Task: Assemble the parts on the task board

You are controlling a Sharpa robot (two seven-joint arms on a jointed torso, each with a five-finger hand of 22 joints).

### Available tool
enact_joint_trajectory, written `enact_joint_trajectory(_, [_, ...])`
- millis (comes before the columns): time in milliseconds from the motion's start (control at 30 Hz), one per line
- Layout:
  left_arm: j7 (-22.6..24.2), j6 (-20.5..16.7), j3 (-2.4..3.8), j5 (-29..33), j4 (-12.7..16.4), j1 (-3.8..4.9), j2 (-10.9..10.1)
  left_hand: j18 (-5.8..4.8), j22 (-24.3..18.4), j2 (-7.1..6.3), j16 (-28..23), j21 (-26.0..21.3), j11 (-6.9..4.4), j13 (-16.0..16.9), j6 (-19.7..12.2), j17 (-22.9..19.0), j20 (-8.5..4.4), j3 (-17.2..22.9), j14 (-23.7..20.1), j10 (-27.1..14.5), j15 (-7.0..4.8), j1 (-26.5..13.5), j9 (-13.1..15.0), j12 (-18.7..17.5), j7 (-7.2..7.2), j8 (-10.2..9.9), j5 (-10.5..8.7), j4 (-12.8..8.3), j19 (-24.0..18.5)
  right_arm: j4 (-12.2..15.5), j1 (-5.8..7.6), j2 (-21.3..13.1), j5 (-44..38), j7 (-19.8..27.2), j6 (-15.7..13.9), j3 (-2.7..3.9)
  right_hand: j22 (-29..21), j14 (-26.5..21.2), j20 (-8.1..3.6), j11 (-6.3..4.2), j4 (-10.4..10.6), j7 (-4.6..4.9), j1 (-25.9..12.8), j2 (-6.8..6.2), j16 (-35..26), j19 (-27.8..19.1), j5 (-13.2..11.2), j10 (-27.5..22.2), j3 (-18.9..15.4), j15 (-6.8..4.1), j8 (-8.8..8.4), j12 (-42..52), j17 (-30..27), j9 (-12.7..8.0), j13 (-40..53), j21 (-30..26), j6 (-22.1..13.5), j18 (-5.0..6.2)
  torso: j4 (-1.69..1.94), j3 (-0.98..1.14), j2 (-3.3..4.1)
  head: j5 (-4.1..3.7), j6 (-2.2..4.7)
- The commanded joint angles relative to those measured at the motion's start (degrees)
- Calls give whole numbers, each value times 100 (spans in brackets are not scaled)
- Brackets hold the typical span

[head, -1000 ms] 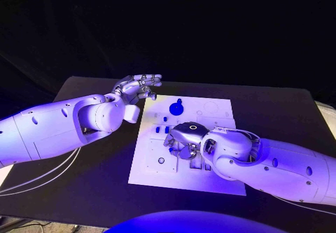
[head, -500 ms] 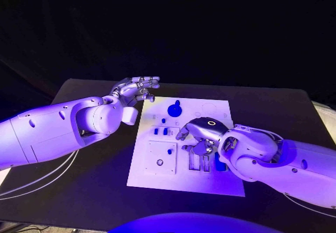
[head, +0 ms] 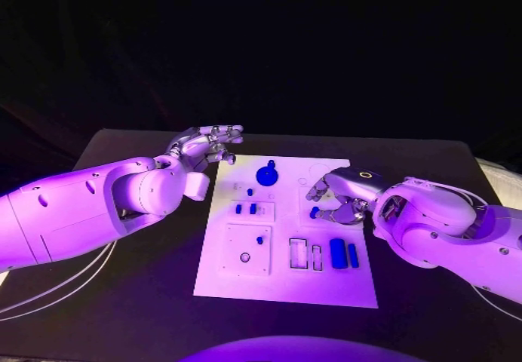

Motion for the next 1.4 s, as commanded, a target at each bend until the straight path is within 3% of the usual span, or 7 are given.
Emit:
enact_joint_trajectory(33, [8,128,-1,-30,4,1,10,75,-6,5,13,-22,9,5,-37,-5,-9,-13,-38,-31,-1,27,-4,26,-14,39,13,-33,-31,-78,8,12,-224,-111,204,0,-7,160,-38,7,0,-40,13,-38,-23,3,-37,-39,-49,-46,-17,-29,-5,-8,-3,-22,8,39,10,0,0,-12,16])
enact_joint_trajectory(300, [-19,154,-12,-36,-7,-1,17,75,-7,5,13,-23,10,5,-38,-6,-9,-13,-39,-32,0,27,-4,27,-14,39,13,-33,-31,-166,2,98,-283,-119,383,-5,-7,162,-49,-15,12,-64,71,29,-38,13,-35,10,-91,-51,0,16,-30,1,9,-26,48,36,18,0,4,-12,20])
enact_joint_trajectory(533, [-48,170,-16,-61,-12,-2,11,77,-13,3,10,-34,12,8,-44,-15,-8,-14,-45,-43,1,24,-5,36,-12,43,12,-35,-35,-193,-19,155,-282,-142,611,-12,8,169,-77,-60,62,29,101,124,-38,41,-26,469,-57,-83,36,237,-39,27,21,-21,219,32,10,-5,8,6,0])
enact_joint_trajectory(667, [-57,182,-17,-87,-15,-2,14,77,-13,3,10,-34,12,8,-44,-15,-8,-14,-45,-43,1,24,-5,36,-12,43,12,-35,-35,-240,-26,201,-278,-163,689,-13,14,171,-96,-86,83,33,118,163,-35,53,-28,657,10,-105,73,289,-39,49,18,-19,369,31,15,-9,5,-7,-14])
enact_joint_trajectory(933, [-57,204,-17,-106,-16,-5,17,76,-13,5,16,-36,16,11,-53,-7,-6,-15,-45,-57,4,19,-5,47,-9,47,11,-34,-35,-309,-77,332,-227,-157,653,-16,50,180,-154,-135,109,29,171,271,-19,82,-86,916,155,-149,147,331,-29,86,27,2,604,25,21,-6,8,-9,-29])
enact_joint_trajectory(1267, [-60,212,-17,-112,-16,-6,10,76,-13,5,16,-36,16,11,-53,-7,-6,-15,-45,-57,4,19,-5,47,-9,47,11,-34,-35,-390,-108,426,-247,-259,511,-17,61,186,-171,-132,163,34,108,262,-6,93,-169,945,185,-150,132,289,-18,82,18,8,627,21,16,-12,3,-7,-47])
enact_joint_trajectory(1400, [-63,218,-17,-113,-17,-7,9,76,-13,5,16,-36,16,11,-53,-7,-6,-15,-45,-57,4,19,-5,47,-9,47,11,-34,-35,-417,-110,432,-292,-330,432,-17,95,197,-179,-162,207,3,95,318,24,114,-186,1038,237,-170,162,294,17,98,28,29,717,14,19,-9,2,-10,-55])
